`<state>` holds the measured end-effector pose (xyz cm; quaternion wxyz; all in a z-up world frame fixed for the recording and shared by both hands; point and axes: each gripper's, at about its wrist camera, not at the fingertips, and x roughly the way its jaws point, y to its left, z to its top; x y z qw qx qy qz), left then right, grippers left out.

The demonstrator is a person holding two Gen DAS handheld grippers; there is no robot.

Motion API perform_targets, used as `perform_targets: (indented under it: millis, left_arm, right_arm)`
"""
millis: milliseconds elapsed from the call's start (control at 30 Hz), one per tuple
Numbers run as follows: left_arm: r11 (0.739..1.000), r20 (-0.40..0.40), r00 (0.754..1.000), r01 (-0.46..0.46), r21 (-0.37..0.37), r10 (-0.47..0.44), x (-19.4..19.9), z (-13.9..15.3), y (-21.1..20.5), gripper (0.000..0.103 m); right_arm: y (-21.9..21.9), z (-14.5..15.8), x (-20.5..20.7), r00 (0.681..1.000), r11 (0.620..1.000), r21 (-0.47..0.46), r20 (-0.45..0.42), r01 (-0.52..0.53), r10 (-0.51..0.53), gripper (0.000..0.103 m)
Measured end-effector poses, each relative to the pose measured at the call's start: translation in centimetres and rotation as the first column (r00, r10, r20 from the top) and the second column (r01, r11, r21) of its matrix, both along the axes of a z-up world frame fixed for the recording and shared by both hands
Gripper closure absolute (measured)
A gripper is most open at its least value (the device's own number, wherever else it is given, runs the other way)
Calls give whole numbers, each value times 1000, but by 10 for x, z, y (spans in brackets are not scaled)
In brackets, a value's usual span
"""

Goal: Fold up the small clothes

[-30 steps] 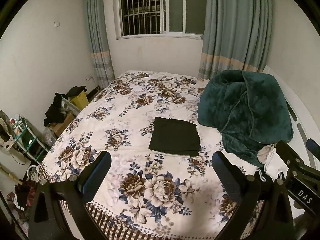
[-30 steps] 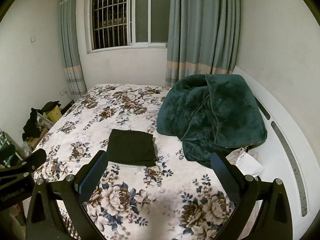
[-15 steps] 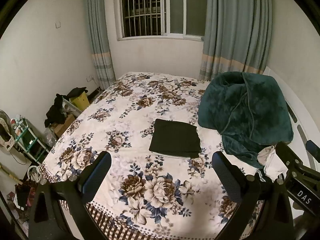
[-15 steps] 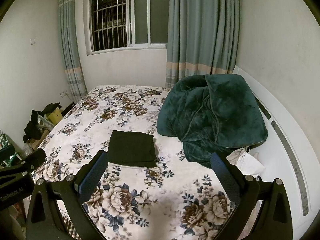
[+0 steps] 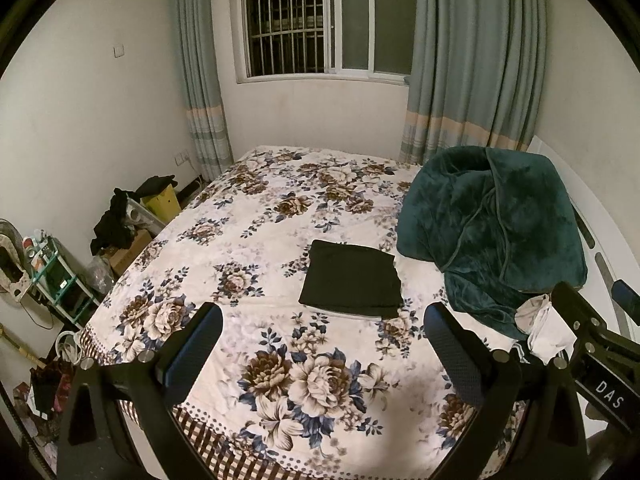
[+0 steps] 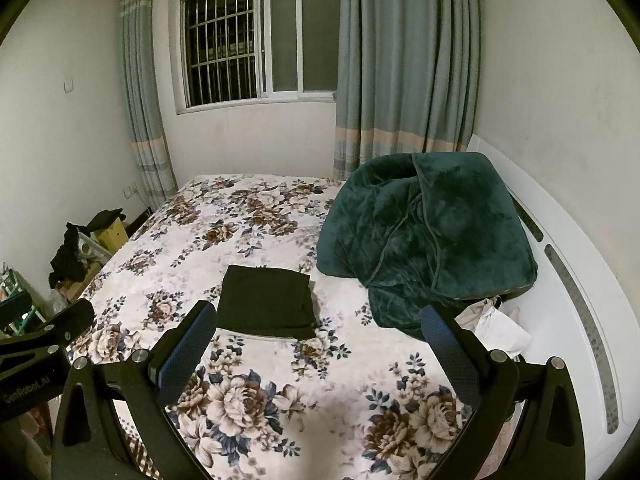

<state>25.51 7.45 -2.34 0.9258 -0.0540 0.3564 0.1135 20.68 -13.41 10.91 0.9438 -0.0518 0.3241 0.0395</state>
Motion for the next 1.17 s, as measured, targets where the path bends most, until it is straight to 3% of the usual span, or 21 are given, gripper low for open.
perform_targets:
  millis: [1167]
  left_arm:
    - [1000,9,1000,-11,7,11,0,2,0,0]
  right_arm:
    - [3,-2,-3,1000,1000,2,7,15,-15,0]
